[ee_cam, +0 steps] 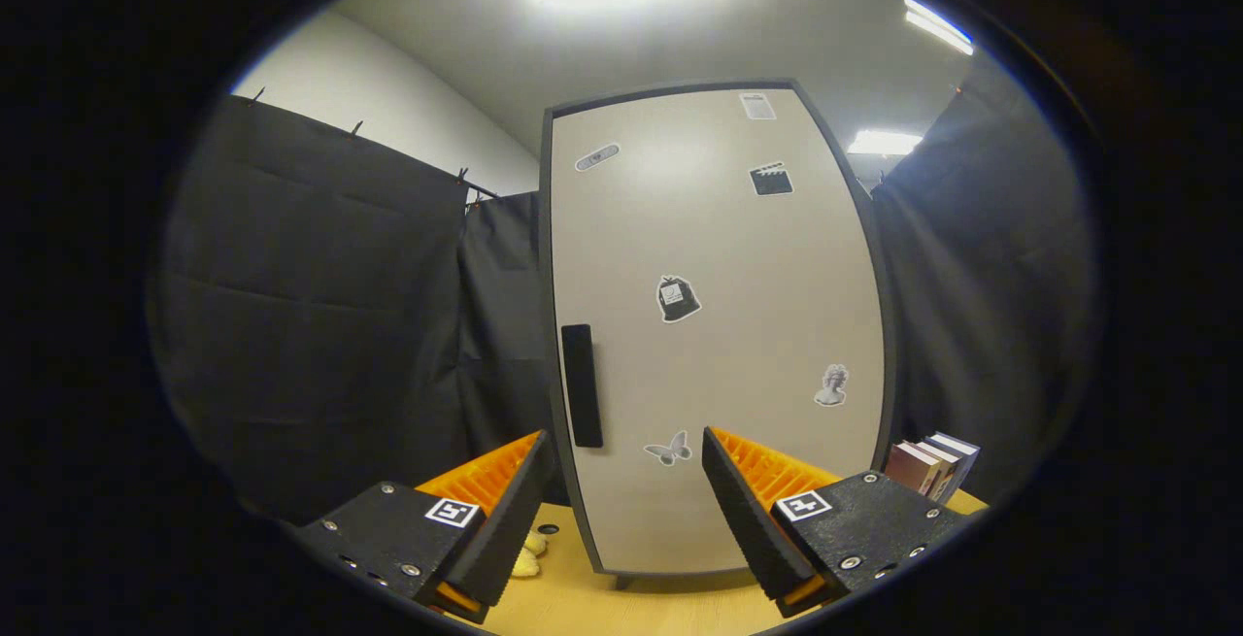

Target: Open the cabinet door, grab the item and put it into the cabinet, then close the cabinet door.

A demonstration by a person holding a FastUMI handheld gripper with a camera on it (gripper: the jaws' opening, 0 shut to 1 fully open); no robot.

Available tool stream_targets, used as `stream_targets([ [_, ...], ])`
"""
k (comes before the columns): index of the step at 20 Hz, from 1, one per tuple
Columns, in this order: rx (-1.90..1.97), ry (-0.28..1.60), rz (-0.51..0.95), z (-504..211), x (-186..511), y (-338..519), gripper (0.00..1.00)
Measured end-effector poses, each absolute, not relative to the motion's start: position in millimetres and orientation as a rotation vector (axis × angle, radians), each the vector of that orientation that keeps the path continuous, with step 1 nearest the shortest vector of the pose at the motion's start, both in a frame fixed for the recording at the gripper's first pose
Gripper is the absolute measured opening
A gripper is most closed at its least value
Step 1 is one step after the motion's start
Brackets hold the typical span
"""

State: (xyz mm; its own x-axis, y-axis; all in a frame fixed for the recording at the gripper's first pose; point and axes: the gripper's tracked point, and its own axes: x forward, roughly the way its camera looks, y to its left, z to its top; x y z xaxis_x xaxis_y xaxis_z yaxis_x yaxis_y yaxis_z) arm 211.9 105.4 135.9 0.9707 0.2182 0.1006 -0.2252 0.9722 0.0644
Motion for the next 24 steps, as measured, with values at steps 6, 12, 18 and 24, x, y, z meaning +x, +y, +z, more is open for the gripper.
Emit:
stream_targets([
  [6,0.062,-0.022,0.27,137.0,276.4,143.9,0.92],
  [12,0.033,-0.006,0.27,138.8,322.6,175.2,0.78],
  [18,0.0,0.043,0.226,136.6,352.9,180.6,0.36],
  [24,-0.002,0.105,0.272,135.0,341.4,179.5,0.19],
])
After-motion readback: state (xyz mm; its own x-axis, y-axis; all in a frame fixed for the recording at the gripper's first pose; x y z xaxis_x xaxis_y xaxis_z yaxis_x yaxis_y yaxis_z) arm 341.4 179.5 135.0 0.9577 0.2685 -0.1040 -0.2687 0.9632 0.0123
